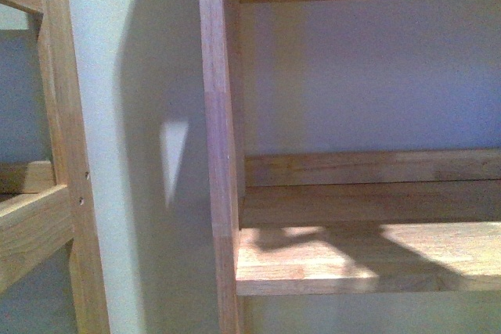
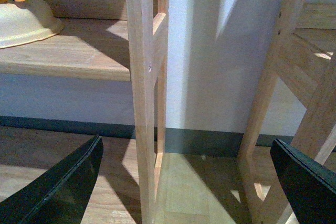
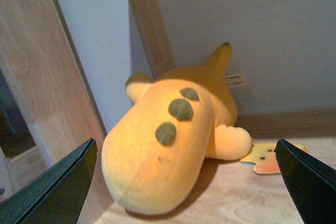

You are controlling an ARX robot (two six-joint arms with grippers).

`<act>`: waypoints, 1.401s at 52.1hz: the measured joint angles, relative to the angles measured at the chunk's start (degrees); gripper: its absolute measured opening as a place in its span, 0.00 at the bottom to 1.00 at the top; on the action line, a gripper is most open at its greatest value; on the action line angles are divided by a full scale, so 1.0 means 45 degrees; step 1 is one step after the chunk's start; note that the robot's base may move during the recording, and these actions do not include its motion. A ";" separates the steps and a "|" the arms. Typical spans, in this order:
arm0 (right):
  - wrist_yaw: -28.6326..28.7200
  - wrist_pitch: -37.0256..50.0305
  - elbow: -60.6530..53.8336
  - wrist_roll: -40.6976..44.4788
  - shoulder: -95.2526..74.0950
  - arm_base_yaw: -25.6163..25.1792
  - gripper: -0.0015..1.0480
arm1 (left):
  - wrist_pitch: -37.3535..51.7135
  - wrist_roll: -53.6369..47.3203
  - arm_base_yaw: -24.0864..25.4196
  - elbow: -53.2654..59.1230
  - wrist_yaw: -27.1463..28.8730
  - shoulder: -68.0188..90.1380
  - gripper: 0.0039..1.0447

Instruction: Put away toys

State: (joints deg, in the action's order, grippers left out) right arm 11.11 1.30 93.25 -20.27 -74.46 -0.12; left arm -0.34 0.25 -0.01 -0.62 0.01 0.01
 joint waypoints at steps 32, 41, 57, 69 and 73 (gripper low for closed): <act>-0.0452 0.1768 -1.0185 0.2166 0.7203 -0.1064 1.00 | 0.0000 -0.0005 0.0000 0.0000 0.0000 0.0000 0.95; -0.0568 0.1656 -1.2536 0.2288 0.9122 -0.1273 1.00 | 0.0000 -0.0005 0.0000 0.0000 0.0000 0.0000 0.95; -0.2472 -0.0534 -1.4489 0.4163 1.0559 -0.0034 0.59 | 0.0000 -0.0005 0.0000 0.0000 0.0000 0.0000 0.95; -0.2472 0.0287 -1.6500 0.4381 1.1725 -0.0019 0.25 | 0.0000 -0.0005 0.0000 0.0000 0.0000 0.0000 0.95; -0.2472 0.0534 -1.7316 0.4425 1.2216 -0.0019 0.14 | 0.0000 -0.0005 0.0000 0.0005 0.0000 0.0000 0.95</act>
State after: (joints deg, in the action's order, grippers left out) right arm -0.01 3.70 15.33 -0.36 -19.49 -0.21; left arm -0.34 0.23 -0.01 -0.60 0.01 0.01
